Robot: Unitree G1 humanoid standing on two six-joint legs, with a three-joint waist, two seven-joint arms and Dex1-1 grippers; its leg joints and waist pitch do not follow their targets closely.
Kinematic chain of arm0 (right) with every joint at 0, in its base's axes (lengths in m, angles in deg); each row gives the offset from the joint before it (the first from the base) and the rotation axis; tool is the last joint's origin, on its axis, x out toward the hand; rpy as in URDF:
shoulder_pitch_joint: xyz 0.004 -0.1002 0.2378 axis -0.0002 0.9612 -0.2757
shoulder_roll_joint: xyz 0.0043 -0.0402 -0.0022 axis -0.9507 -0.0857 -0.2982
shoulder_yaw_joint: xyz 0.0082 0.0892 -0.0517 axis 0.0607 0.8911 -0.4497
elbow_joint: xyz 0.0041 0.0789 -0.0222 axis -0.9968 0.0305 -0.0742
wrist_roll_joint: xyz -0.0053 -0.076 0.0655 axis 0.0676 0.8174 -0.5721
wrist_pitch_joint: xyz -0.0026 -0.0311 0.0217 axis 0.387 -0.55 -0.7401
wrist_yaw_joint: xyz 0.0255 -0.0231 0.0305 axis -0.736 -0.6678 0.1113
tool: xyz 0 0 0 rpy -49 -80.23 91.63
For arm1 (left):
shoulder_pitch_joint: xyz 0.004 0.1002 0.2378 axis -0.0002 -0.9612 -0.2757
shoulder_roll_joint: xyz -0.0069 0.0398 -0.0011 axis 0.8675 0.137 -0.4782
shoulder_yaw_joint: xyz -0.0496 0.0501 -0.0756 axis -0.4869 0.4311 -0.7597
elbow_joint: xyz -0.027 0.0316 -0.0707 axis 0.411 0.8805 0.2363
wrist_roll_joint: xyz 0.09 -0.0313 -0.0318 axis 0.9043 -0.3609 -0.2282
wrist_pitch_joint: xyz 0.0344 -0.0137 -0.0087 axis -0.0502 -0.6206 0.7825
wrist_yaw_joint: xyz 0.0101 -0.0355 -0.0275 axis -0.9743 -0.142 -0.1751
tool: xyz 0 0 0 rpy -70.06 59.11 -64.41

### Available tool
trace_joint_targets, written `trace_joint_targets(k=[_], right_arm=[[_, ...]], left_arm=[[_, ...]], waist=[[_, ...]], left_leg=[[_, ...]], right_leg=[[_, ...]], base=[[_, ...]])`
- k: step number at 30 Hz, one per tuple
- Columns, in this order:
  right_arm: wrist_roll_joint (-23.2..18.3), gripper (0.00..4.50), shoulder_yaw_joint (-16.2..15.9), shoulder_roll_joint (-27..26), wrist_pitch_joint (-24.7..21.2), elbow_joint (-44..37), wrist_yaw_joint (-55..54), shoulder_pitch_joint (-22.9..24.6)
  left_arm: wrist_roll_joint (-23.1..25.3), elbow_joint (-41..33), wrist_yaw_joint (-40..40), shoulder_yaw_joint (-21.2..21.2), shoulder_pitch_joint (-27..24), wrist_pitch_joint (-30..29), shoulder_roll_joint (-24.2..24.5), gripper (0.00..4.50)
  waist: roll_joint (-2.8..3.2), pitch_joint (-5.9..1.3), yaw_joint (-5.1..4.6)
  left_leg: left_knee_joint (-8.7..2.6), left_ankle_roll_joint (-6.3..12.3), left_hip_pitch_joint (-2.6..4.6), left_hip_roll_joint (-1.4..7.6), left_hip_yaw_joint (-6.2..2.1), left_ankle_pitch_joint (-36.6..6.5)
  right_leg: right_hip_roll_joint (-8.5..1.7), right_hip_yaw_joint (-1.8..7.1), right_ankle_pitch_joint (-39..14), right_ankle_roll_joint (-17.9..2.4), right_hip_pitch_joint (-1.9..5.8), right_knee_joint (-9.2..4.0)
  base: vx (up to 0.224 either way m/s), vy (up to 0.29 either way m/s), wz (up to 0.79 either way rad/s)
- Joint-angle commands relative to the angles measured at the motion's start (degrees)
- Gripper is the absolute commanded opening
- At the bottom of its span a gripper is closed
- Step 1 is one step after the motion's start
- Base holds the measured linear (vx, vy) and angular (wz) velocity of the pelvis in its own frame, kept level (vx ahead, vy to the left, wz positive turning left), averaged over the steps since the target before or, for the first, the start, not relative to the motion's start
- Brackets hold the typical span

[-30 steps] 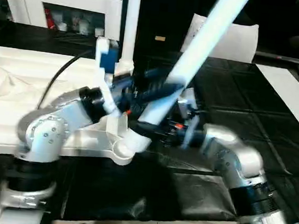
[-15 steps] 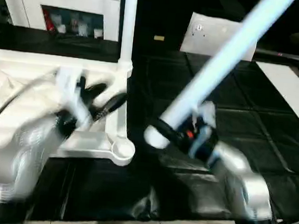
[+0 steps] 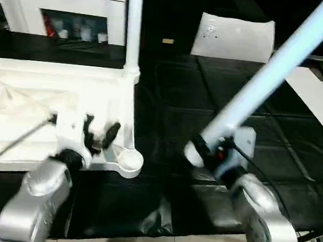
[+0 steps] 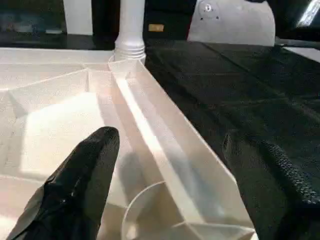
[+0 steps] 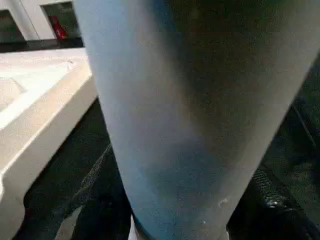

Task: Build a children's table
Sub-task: Pick table leg

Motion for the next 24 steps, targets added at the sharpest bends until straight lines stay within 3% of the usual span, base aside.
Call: trace_joint_targets(k=[1, 3, 4, 5, 6, 7, 8, 9, 10, 11, 12, 13, 14, 15, 16, 17, 19, 20, 21, 22, 23, 24], right_arm=[[-0.5, 1.93, 0.0, 0.3, -1.2, -2.5, -0.4, 0.3], [-0.5, 1.93, -0.2, 0.3, -1.7, -3.2, -0.7, 0.3], [-0.7, 1.93, -0.2, 0.3, -1.8, -3.4, -0.6, 0.3], [-1.4, 1.93, -0.1, 0.1, -1.6, -3.7, 0.0, 0.4], [-1.9, 1.93, -0.1, 0.0, -1.5, -3.9, 0.4, 0.4], [-2.4, 1.93, 0.0, -0.1, -1.5, -4.1, 0.8, 0.6], [-2.5, 1.93, 0.0, -0.2, -1.5, -4.1, 0.9, 0.6], [-2.4, 1.93, -0.2, -0.1, -1.5, -4.1, 0.9, 0.7], [-2.5, 1.93, -0.2, -0.1, -1.4, -4.1, 0.8, 0.8], [-2.4, 1.93, -0.3, -0.1, -1.6, -4.0, 0.7, 0.7], [-2.4, 1.93, -0.3, -0.1, -1.6, -4.0, 0.7, 0.7], [-2.6, 1.93, -0.4, -0.2, -1.8, -4.0, 0.8, 0.5], [-2.6, 1.93, -0.4, -0.2, -1.8, -4.0, 0.8, 0.5], [-2.5, 1.93, -0.6, -0.1, -1.6, -3.8, 1.0, 0.3], [-2.5, 1.93, -0.7, -0.1, -1.6, -3.7, 1.2, 0.2], [-2.4, 1.93, -0.8, 0.2, -1.5, -3.6, 1.4, 0.2], [-2.6, 1.93, -1.0, 0.4, -1.5, -3.6, 1.6, 0.2], [-2.9, 1.93, -1.3, 0.6, -1.7, -3.7, 1.9, 0.2], [-3.0, 1.93, -1.5, 0.7, -1.8, -3.8, 2.0, 0.2], [-3.8, 1.93, -1.5, 0.6, -2.7, -3.9, 2.3, 0.2], [-3.8, 1.93, -1.5, 0.6, -2.7, -3.9, 2.3, 0.2], [-3.9, 1.93, -1.5, 0.6, -3.4, -4.0, 2.1, 0.0]], left_arm=[[0.7, -1.5, -0.8, -0.1, 0.3, 0.4, -0.1, 3.74], [0.6, -1.4, -0.8, -0.3, 0.5, 0.4, 0.0, 3.74], [0.7, -1.3, -0.8, -0.4, 0.5, 0.5, 0.1, 3.74], [0.8, -1.1, -0.7, -0.5, 0.9, 0.4, 0.2, 3.74], [0.9, -1.1, -0.6, -0.6, 1.1, 0.4, 0.2, 3.74], [0.9, -1.1, -0.6, -0.7, 1.2, 0.3, 0.2, 3.74], [0.9, -1.1, -0.5, -0.7, 1.3, 0.3, 0.2, 3.74], [1.0, -0.9, -0.4, -0.6, 1.4, 0.3, 0.3, 3.74], [1.2, -0.8, -0.2, -0.5, 1.5, 0.3, 0.5, 3.74], [1.3, -0.7, -0.2, -0.5, 1.8, 0.2, 0.6, 3.74], [1.3, -0.7, -0.2, -0.5, 1.8, 0.2, 0.6, 3.74], [1.2, -0.9, -0.3, -0.7, 2.1, -0.2, 0.6, 3.74], [1.1, -0.9, -0.3, -0.8, 2.1, -0.3, 0.5, 3.74], [1.1, -1.0, -0.1, -0.6, 2.2, -0.5, 0.5, 3.74], [1.1, -1.1, -0.1, -0.5, 2.1, -0.5, 0.5, 3.74], [1.4, -1.2, 0.1, 0.0, 1.9, -0.6, 0.6, 3.74], [1.7, -1.3, 0.1, 0.1, 1.8, -0.6, 0.5, 3.74], [1.8, -1.4, 0.1, 0.1, 1.6, -0.6, 0.4, 3.74], [1.9, -1.5, 0.0, 0.0, 1.5, -0.6, 0.4, 3.74], [1.8, -1.4, -0.2, -0.2, 1.4, -0.6, 0.2, 3.74], [1.8, -1.4, -0.2, -0.2, 1.4, -0.6, 0.2, 3.74], [2.4, -1.6, -1.0, -0.3, 1.4, -1.0, 0.2, 3.74]], waist=[[0.52, -3.18, 1.17], [0.50, -3.19, 1.63], [0.93, -3.20, 2.09], [1.32, -3.22, 2.10], [1.72, -3.42, 1.71], [2.02, -3.83, 1.19], [2.28, -3.72, 0.85], [2.28, -3.72, 0.85], [1.96, -3.30, 0.62], [1.95, -3.19, 0.69], [1.88, -3.10, 0.60], [2.34, -3.09, 0.75], [2.79, -3.08, 0.25], [3.37, -3.02, -0.48], [3.55, -2.78, -1.79], [3.45, -2.58, -2.76], [3.54, -2.32, -3.41], [3.64, -2.38, -3.53], [3.75, -1.90, -2.77], [0.84, -3.05, -1.97], [-1.34, -4.10, -0.92], [0.22, -3.66, -1.68]], left_leg=[[-2.42, 4.18, -0.95, 1.25, -0.72, -10.9], [-1.06, 6.06, -1.31, 1.32, -1.25, -9.1], [-1.04, 7.53, -1.15, 2.04, -1.79, -7.2], [-1.57, 7.79, -0.95, 2.12, -1.60, -7.0], [-2.63, 8.79, -0.02, 2.01, -0.76, -7.3], [-3.31, 10.70, 0.72, 1.55, -0.05, -6.4], [-3.77, 12.49, 1.14, 1.33, 0.29, -6.8], [-3.77, 12.49, 1.14, 1.33, 0.29, -6.8], [-3.95, 12.67, 1.17, 1.09, 0.44, -11.1], [-3.82, 12.09, 1.18, 1.08, 0.32, -12.8], [-3.72, 10.89, 0.88, 1.30, -0.22, -14.9], [-3.70, 10.13, 1.01, 1.45, -0.55, -15.8], [-4.47, 8.74, 1.37, 1.27, -0.52, -18.0], [-5.70, 7.25, 1.89, 0.92, -0.33, -21.2], [-7.27, 5.13, 2.55, 0.47, 0.17, -26.8], [-8.73, 2.65, 2.16, 0.46, 0.90, -33.0], [-10.50, 0.34, 1.23, 0.55, 1.82, -39.0], [-12.81, -1.48, -0.22, 0.87, 2.61, -43.7], [-14.50, -2.42, -2.11, 0.72, 3.63, -46.6], [-10.43, -4.25, -0.50, 0.69, 4.08, -36.2], [0.36, -2.60, 1.33, -0.19, 0.51, -24.4], [10.13, 2.25, -1.32, -1.92, -6.63, -7.1]], right_leg=[[-8.64, 5.80, -29.2, -3.5, 3.09, -7.60], [-10.61, 7.11, -30.3, -4.2, 3.49, -8.24], [-10.75, 6.94, -28.3, -6.6, 3.21, -8.22], [-9.92, 6.37, -26.2, -7.5, 2.97, -7.89], [-7.75, 4.95, -20.8, -9.1, 2.24, -6.87], [-6.30, 3.88, -14.2, -10.4, 2.06, -5.86], [-5.75, 3.15, -11.6, -10.8, 1.82, -5.75], [-5.75, 3.15, -11.6, -10.8, 1.82, -5.75], [-6.59, 3.30, -14.4, -10.2, 1.83, -6.58], [-7.23, 3.54, -16.4, -9.7, 1.95, -7.00], [-8.57, 4.05, -20.2, -8.3, 2.54, -7.79], [-8.98, 4.23, -21.7, -7.9, 2.65, -8.12], [-8.13, 3.67, -22.7, -6.6, 2.49, -8.21], [-6.30, 2.31, -22.0, -5.2, 2.09, -7.59], [-3.76, 0.17, -20.7, -3.8, 1.11, -6.43], [-2.52, -1.76, -18.9, -2.8, 0.90, -5.09], [-1.74, -3.63, -17.0, -2.1, 1.50, -2.66], [-1.39, -5.42, -12.4, -1.4, 3.76, 2.23], [-1.31, -5.90, -11.7, -1.0, 5.27, 4.33], [-6.91, -0.83, -24.0, 0.0, 4.08, 0.10], [-14.71, 3.64, -38.2, 2.0, 1.29, -7.25], [-19.79, 9.63, -49.6, -1.1, 1.20, -11.64]], base=[[0.000, 0.000, 0.00], [0.000, 0.034, 0.02], [0.000, 0.068, 0.03], [0.003, 0.102, 0.08], [0.004, 0.113, 0.10], [0.004, 0.113, 0.10], [-0.007, 0.122, 0.06], [-0.023, 0.139, 0.05], [-0.023, 0.139, 0.05], [-0.033, 0.141, 0.02], [-0.045, 0.145, -0.02], [-0.045, 0.145, -0.02], [-0.052, 0.152, -0.04], [-0.060, 0.156, -0.02], [-0.060, 0.156, -0.02], [-0.066, 0.146, 0.02], [-0.069, 0.117, 0.06], [-0.111, 0.066, 0.06], [-0.092, 0.000, 0.01], [-0.092, 0.000, 0.01], [0.000, 0.000, 0.00], [0.029, 0.061, -0.19]])
